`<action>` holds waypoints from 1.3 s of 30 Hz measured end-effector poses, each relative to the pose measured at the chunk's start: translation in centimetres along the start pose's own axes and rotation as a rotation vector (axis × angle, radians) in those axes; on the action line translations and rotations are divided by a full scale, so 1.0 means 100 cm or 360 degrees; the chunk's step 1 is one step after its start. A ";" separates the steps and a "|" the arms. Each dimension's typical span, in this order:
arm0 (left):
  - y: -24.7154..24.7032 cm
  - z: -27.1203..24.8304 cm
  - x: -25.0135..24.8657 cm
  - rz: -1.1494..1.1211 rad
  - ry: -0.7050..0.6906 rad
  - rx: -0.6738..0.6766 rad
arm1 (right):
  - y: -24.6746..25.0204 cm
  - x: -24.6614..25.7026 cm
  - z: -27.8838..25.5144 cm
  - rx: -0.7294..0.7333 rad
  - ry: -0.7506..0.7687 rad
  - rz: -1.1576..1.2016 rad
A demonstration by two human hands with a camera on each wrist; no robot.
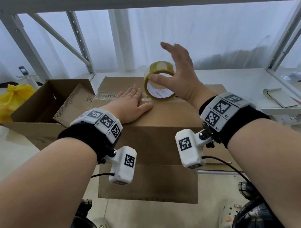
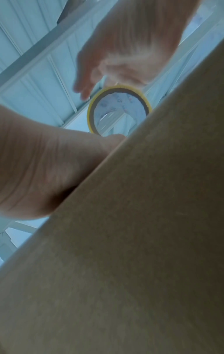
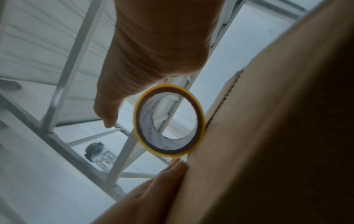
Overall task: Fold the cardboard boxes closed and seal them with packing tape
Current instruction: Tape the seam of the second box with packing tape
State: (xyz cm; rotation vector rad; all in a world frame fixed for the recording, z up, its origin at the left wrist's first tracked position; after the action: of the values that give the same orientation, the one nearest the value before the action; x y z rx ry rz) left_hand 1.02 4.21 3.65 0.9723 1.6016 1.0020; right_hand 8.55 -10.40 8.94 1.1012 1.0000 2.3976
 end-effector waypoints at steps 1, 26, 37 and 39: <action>-0.001 0.002 0.000 0.0005 -0.0034 -0.0002 | -0.001 0.006 0.003 0.0018 0.0047 -0.0050; -0.002 -0.009 -0.010 -0.0007 -0.0036 0.0154 | -0.007 0.004 0.018 0.0114 -0.0292 0.0076; 0.000 -0.008 -0.010 -0.0029 -0.0043 0.0134 | 0.023 -0.012 0.022 0.0161 -0.0347 -0.0364; -0.001 -0.008 -0.012 -0.0029 -0.0046 0.0139 | 0.022 -0.010 0.023 0.0178 -0.0331 -0.0459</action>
State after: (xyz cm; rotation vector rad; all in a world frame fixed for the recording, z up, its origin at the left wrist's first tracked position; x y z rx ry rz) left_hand 0.43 2.97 4.12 1.0246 1.6388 0.9081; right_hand 10.93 -11.44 11.02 1.1304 1.1438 1.9788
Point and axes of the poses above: each hand's wrist, its own z-axis towards the middle knuckle, its own y-axis out of the back of the hand, x = y × z, the point moved 4 cm from there along z, towards the middle knuckle, and after that the axes turned 11 degrees about -z, right-handed, at the moved point
